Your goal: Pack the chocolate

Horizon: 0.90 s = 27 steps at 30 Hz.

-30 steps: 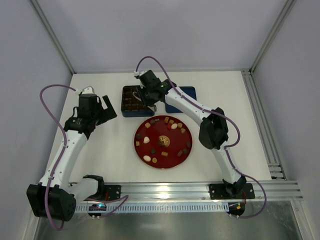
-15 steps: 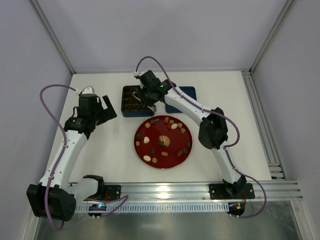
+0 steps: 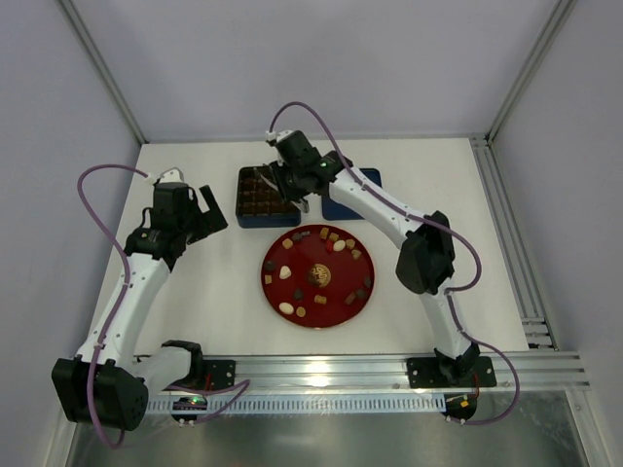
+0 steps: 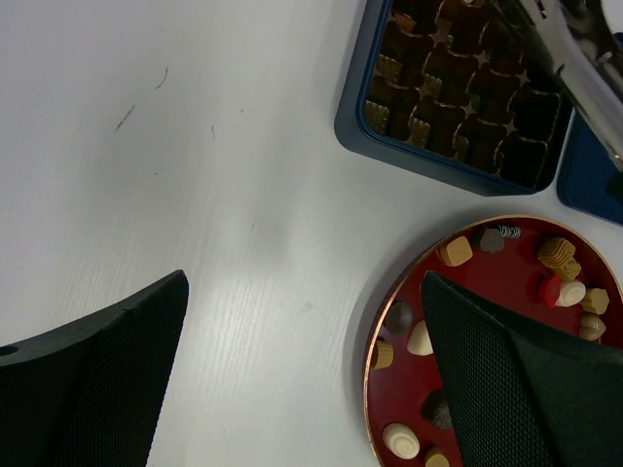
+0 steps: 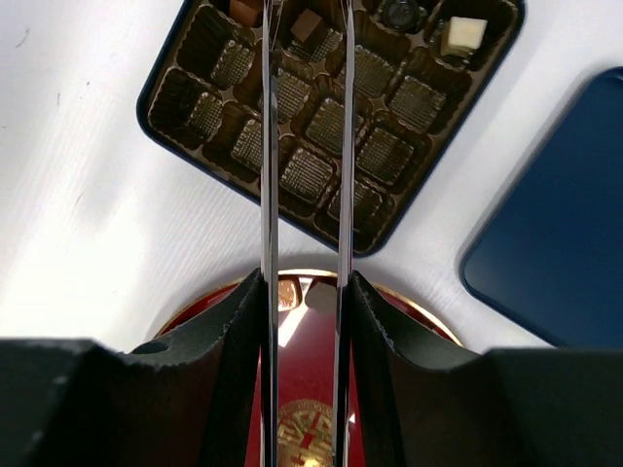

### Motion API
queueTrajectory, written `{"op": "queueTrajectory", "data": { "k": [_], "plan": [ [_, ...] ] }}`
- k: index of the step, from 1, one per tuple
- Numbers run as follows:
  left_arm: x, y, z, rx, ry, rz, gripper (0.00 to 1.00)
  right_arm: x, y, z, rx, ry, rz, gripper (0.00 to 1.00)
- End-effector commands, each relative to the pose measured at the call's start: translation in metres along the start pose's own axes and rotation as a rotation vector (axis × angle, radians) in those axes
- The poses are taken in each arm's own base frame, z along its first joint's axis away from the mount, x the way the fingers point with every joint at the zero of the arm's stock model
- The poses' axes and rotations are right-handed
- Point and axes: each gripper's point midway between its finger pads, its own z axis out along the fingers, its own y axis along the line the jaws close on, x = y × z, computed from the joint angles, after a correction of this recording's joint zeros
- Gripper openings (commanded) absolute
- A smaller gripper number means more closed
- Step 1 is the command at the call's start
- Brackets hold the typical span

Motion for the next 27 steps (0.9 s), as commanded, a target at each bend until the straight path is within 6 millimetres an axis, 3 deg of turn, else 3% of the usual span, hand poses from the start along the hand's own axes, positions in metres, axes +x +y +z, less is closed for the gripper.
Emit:
{"op": "queueTrajectory", "data": {
  "k": [1, 2, 3, 5, 6, 7, 9, 14, 15, 17, 18, 19, 21, 22, 24, 25, 27],
  "plan": [
    [-0.006, -0.002, 0.002, 0.013, -0.022, -0.007, 1.0, -0.06, -0.012, -0.076, -0.001, -0.205, 0.053, 0.41],
    [-0.007, -0.003, 0.001, 0.017, -0.022, -0.008, 1.0, -0.06, -0.016, -0.081, -0.001, -0.211, 0.07, 0.41],
    [-0.006, -0.003, 0.002, 0.016, -0.021, -0.008, 1.0, -0.066, -0.022, -0.097, 0.003, -0.238, 0.084, 0.41],
    [-0.006, -0.003, 0.002, 0.017, -0.018, -0.009, 1.0, -0.055, -0.04, -0.101, 0.032, -0.223, 0.115, 0.4],
    [-0.005, -0.003, 0.002, 0.019, -0.016, -0.009, 1.0, -0.063, -0.046, -0.123, 0.033, -0.271, 0.132, 0.41],
    [-0.005, -0.004, 0.002, 0.022, -0.016, -0.009, 1.0, -0.048, -0.057, -0.119, 0.055, -0.242, 0.146, 0.41],
    [-0.004, -0.004, 0.003, 0.023, -0.01, -0.01, 1.0, -0.043, -0.084, -0.13, 0.088, -0.26, 0.205, 0.4],
    [-0.002, -0.008, 0.005, 0.04, 0.0, -0.012, 1.0, -0.002, -0.146, -0.165, 0.182, -0.277, 0.334, 0.41],
    [-0.001, -0.008, 0.005, 0.044, 0.005, -0.013, 1.0, 0.005, -0.169, -0.171, 0.223, -0.285, 0.379, 0.41],
    [0.0, -0.01, 0.005, 0.052, 0.01, -0.013, 1.0, 0.029, -0.19, -0.178, 0.266, -0.268, 0.425, 0.41],
    [0.001, -0.011, 0.006, 0.057, 0.014, -0.012, 1.0, 0.039, -0.211, -0.181, 0.306, -0.264, 0.465, 0.41],
    [0.001, -0.011, 0.006, 0.06, 0.015, -0.014, 1.0, 0.06, -0.221, -0.175, 0.325, -0.228, 0.493, 0.42],
    [0.003, -0.013, 0.007, 0.068, 0.023, -0.013, 1.0, 0.075, -0.236, -0.176, 0.354, -0.221, 0.528, 0.44],
    [0.003, -0.013, 0.007, 0.069, 0.025, -0.015, 1.0, 0.097, -0.253, -0.173, 0.391, -0.188, 0.571, 0.44],
    [0.003, -0.014, 0.007, 0.075, 0.026, -0.015, 1.0, 0.111, -0.263, -0.167, 0.403, -0.173, 0.598, 0.44],
    [0.003, -0.015, 0.007, 0.078, 0.026, -0.017, 1.0, 0.128, -0.272, -0.162, 0.424, -0.145, 0.621, 0.44],
    [0.003, -0.016, 0.007, 0.085, 0.027, -0.015, 1.0, 0.139, -0.281, -0.154, 0.441, -0.138, 0.64, 0.46]
  ]
}}
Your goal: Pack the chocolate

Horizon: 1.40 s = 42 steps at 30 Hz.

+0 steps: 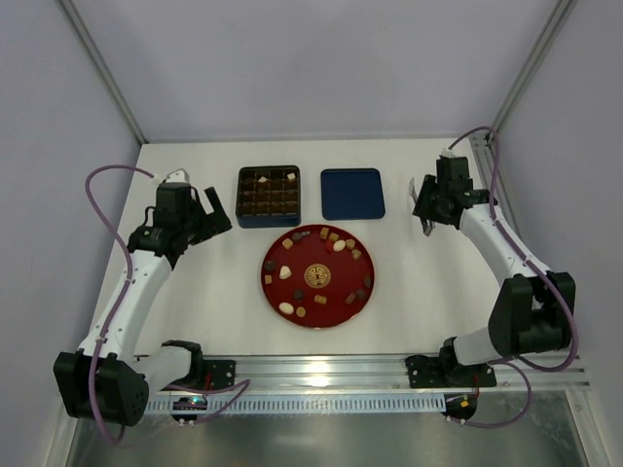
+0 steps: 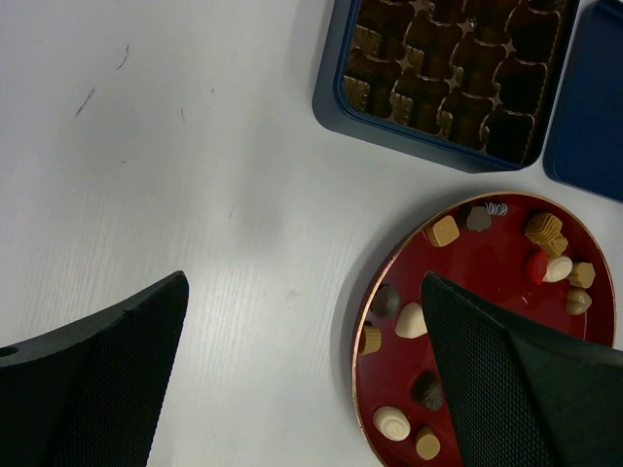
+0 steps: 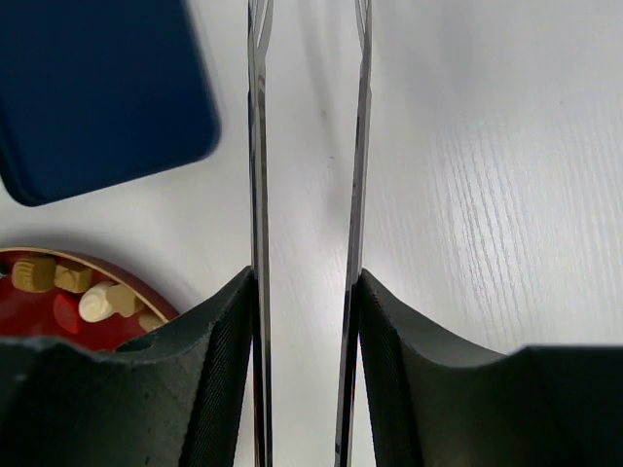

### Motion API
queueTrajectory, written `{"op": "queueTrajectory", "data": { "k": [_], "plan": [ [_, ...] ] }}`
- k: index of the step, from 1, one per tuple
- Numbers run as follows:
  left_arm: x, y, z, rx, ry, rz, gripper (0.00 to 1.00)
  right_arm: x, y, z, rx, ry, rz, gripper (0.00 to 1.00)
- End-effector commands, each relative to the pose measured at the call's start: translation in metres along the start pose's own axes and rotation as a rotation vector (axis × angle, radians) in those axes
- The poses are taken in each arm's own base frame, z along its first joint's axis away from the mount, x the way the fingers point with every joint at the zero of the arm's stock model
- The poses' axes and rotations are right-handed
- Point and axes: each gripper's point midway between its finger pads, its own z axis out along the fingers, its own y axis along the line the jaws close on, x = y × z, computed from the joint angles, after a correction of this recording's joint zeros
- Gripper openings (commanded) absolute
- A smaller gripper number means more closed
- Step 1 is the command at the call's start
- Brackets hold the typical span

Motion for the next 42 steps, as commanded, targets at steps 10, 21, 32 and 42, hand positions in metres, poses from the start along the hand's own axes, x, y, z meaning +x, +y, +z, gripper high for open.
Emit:
{"op": "queueTrajectory", "data": {
  "k": [10, 21, 32, 42],
  "plan": [
    [-0.006, -0.008, 0.001, 0.047, -0.023, -0.014, 1.0, 0.034, -0.031, 0.064, 0.056, 0.076, 0.088, 0.52],
    [-0.006, -0.01, 0.0, 0.058, -0.021, -0.012, 1.0, 0.076, -0.039, 0.085, 0.091, 0.24, 0.089, 0.59],
    [-0.006, -0.011, 0.0, 0.061, -0.023, -0.012, 1.0, 0.078, -0.043, 0.078, 0.111, 0.254, 0.08, 0.76],
    [-0.007, -0.011, -0.001, 0.062, -0.025, -0.013, 1.0, 0.057, -0.043, 0.055, 0.127, 0.199, 0.074, 0.82]
  ]
}}
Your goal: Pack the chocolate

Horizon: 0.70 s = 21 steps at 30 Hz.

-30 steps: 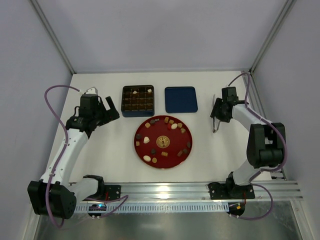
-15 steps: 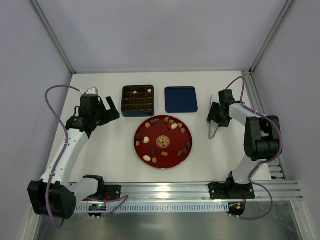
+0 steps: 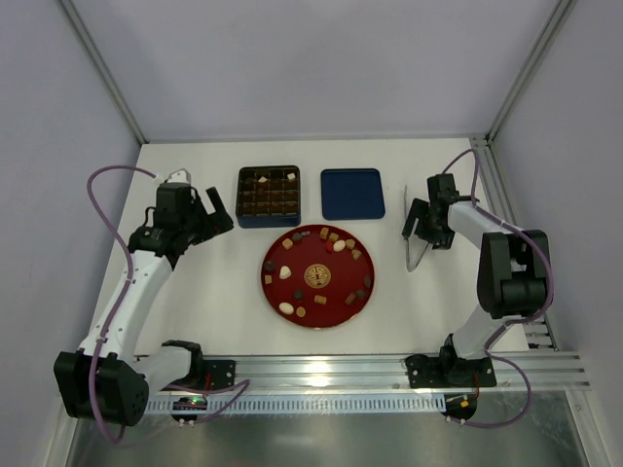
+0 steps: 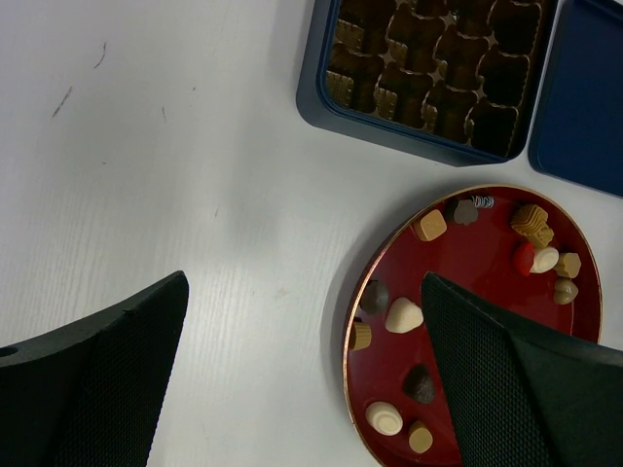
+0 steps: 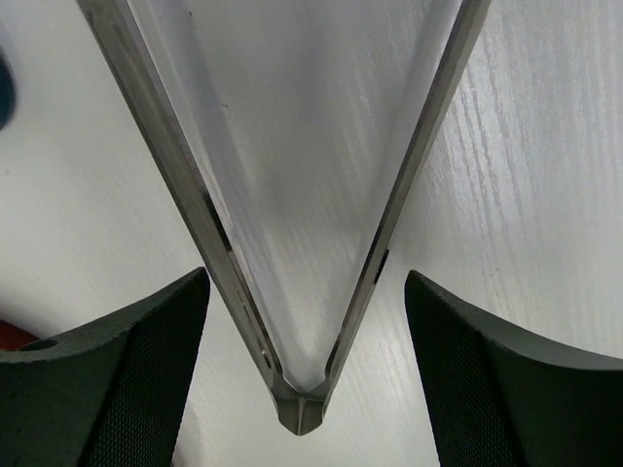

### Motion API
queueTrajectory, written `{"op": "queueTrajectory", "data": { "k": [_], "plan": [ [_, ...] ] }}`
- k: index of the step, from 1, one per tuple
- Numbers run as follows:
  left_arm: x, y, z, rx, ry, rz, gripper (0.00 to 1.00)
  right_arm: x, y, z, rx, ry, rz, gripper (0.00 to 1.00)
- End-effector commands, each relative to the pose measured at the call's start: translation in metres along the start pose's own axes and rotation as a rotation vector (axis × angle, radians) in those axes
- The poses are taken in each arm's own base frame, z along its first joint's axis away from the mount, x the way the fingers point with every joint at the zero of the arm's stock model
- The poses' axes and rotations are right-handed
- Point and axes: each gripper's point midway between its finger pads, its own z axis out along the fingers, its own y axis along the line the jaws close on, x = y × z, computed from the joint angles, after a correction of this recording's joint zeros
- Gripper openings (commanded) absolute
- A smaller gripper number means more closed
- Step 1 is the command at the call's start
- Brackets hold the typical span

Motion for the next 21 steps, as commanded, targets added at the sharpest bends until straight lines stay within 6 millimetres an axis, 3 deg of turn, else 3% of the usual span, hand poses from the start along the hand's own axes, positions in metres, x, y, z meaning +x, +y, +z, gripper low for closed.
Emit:
{"op": "queueTrajectory", "data": {
  "k": [1, 9, 13, 14, 15, 17, 19, 21],
  "plan": [
    [-0.009, -0.005, -0.001, 0.025, -0.033, -0.01, 1.0, -0.03, 0.001, -0.035, 0.001, -0.116, 0.012, 0.82],
    [-0.008, -0.008, 0.001, 0.037, -0.023, -0.013, 1.0, -0.057, 0.01, -0.087, -0.049, -0.221, 0.005, 0.82],
    [-0.006, -0.008, 0.003, 0.042, -0.017, -0.01, 1.0, -0.075, 0.039, -0.097, -0.104, -0.244, -0.047, 0.82],
    [-0.007, -0.01, 0.003, 0.048, -0.019, -0.005, 1.0, -0.091, 0.049, -0.107, -0.118, -0.277, -0.065, 0.81],
    [-0.004, -0.016, 0.002, 0.079, -0.003, 0.0, 1.0, -0.09, 0.054, -0.097, -0.102, -0.246, -0.083, 0.81],
    [-0.003, -0.022, 0.001, 0.099, -0.004, 0.016, 1.0, -0.105, 0.075, -0.103, -0.134, -0.27, -0.107, 0.79],
    [-0.004, -0.03, 0.0, 0.121, -0.001, 0.034, 1.0, -0.109, 0.088, -0.089, -0.152, -0.245, -0.12, 0.76],
    [-0.004, -0.046, -0.004, 0.158, 0.003, 0.06, 1.0, -0.123, 0.102, -0.089, -0.169, -0.25, -0.14, 0.75]
  ]
}}
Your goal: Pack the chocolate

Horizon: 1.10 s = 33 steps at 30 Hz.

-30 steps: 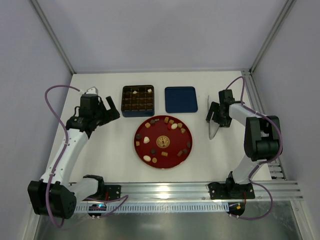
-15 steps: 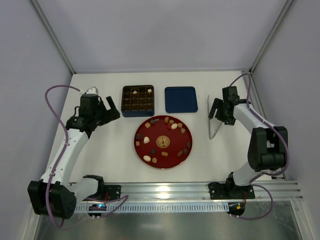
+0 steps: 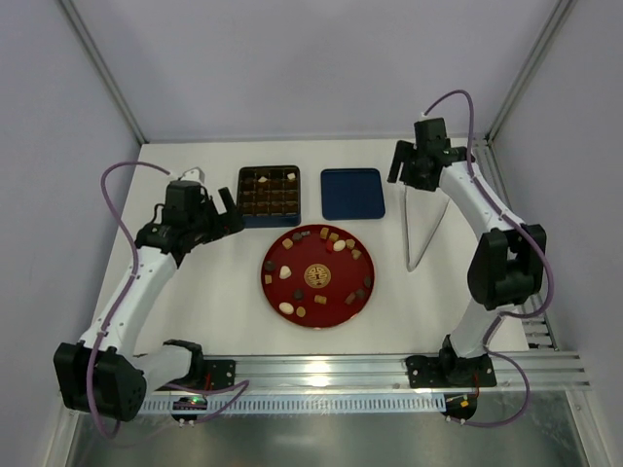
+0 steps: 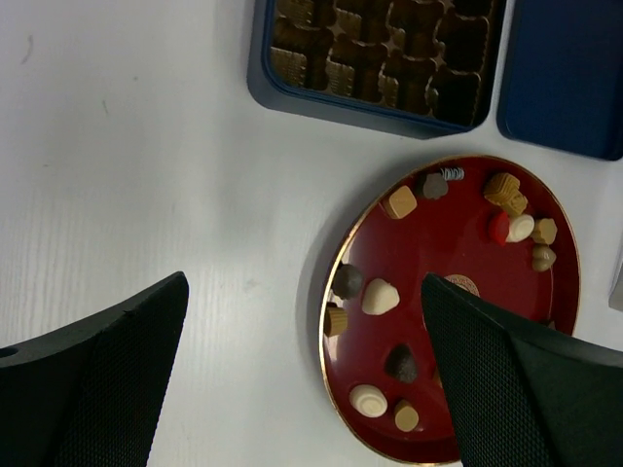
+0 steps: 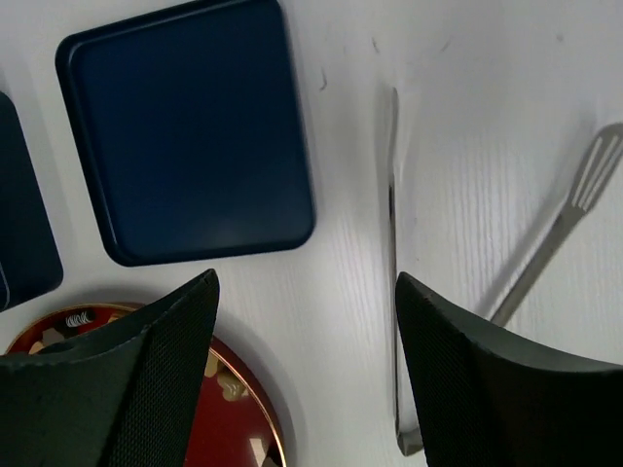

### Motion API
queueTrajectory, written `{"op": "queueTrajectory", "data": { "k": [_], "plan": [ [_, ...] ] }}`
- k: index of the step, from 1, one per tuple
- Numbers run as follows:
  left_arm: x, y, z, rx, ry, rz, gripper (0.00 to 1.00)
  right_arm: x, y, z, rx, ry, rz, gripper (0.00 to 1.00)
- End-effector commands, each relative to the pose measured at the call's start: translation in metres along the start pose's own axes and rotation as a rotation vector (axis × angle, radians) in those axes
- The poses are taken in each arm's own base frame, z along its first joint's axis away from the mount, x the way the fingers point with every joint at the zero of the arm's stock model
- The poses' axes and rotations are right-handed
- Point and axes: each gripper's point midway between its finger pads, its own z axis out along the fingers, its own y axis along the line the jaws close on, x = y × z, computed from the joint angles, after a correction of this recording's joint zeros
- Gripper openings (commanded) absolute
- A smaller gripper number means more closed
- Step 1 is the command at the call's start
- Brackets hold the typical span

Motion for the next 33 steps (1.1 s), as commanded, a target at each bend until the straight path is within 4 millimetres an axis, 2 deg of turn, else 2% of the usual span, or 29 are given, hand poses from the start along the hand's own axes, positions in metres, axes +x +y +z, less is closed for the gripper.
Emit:
{"op": "queueTrajectory", "data": {
  "k": [1, 2, 4, 5, 6, 7, 8, 9, 10, 11, 12, 14, 15, 17, 20, 25, 31, 33],
  "plan": [
    [-0.019, -0.038, -0.004, 0.104, -0.035, 0.049, 1.0, -0.006, 0.019, 0.023, -0.029, 0.046, -0.045, 0.74],
    [-0.017, -0.051, -0.005, 0.129, -0.029, 0.072, 1.0, -0.02, 0.026, 0.023, -0.045, 0.023, -0.046, 0.72],
    [-0.026, -0.071, 0.001, 0.139, -0.031, 0.096, 1.0, -0.022, 0.03, 0.031, -0.049, 0.039, -0.05, 0.72],
    [-0.02, -0.09, 0.001, 0.175, -0.012, 0.134, 0.99, -0.026, 0.033, 0.036, -0.058, 0.042, -0.051, 0.72],
    [-0.036, -0.105, -0.001, 0.183, -0.048, 0.147, 0.99, -0.027, 0.034, 0.038, -0.059, 0.04, -0.048, 0.71],
    [-0.028, -0.121, 0.011, 0.191, -0.008, 0.177, 0.99, -0.03, 0.035, 0.039, -0.061, 0.032, -0.048, 0.71],
    [-0.028, -0.13, 0.018, 0.192, 0.006, 0.193, 0.95, -0.028, 0.042, 0.039, -0.1, 0.045, -0.047, 0.71],
    [-0.044, -0.148, 0.015, 0.217, -0.026, 0.2, 0.94, -0.031, 0.044, 0.04, -0.108, 0.035, -0.047, 0.71],
    [-0.032, -0.158, 0.038, 0.196, 0.017, 0.23, 0.93, -0.032, 0.045, 0.041, -0.11, 0.038, -0.046, 0.71],
    [-0.033, -0.166, 0.045, 0.2, 0.027, 0.236, 0.9, -0.033, 0.046, 0.044, -0.111, 0.041, -0.046, 0.71],
    [-0.047, -0.183, 0.045, 0.227, 0.006, 0.234, 0.88, -0.033, 0.048, 0.046, -0.118, 0.044, -0.046, 0.7],
    [-0.033, -0.192, 0.07, 0.203, 0.064, 0.259, 0.85, -0.032, 0.05, 0.052, -0.121, 0.055, -0.047, 0.66],
    [-0.039, -0.202, 0.071, 0.214, 0.049, 0.267, 0.84, -0.025, 0.049, 0.06, -0.112, 0.082, -0.05, 0.65],
    [-0.032, -0.207, 0.084, 0.208, 0.07, 0.275, 0.84, -0.02, 0.052, 0.067, -0.113, 0.092, -0.057, 0.6],
    [-0.034, -0.216, 0.088, 0.222, 0.072, 0.269, 0.84, -0.008, 0.055, 0.084, -0.103, 0.128, -0.069, 0.55],
    [-0.025, -0.223, 0.101, 0.239, 0.105, 0.274, 0.84, 0.005, 0.046, 0.11, -0.05, 0.161, -0.088, 0.5],
    [-0.011, -0.226, 0.125, 0.236, 0.144, 0.296, 0.84, 0.011, 0.037, 0.126, 0.005, 0.175, -0.113, 0.43],
    [-0.006, -0.23, 0.127, 0.259, 0.158, 0.299, 0.84, 0.014, 0.036, 0.132, 0.019, 0.181, -0.117, 0.42]
  ]
}}
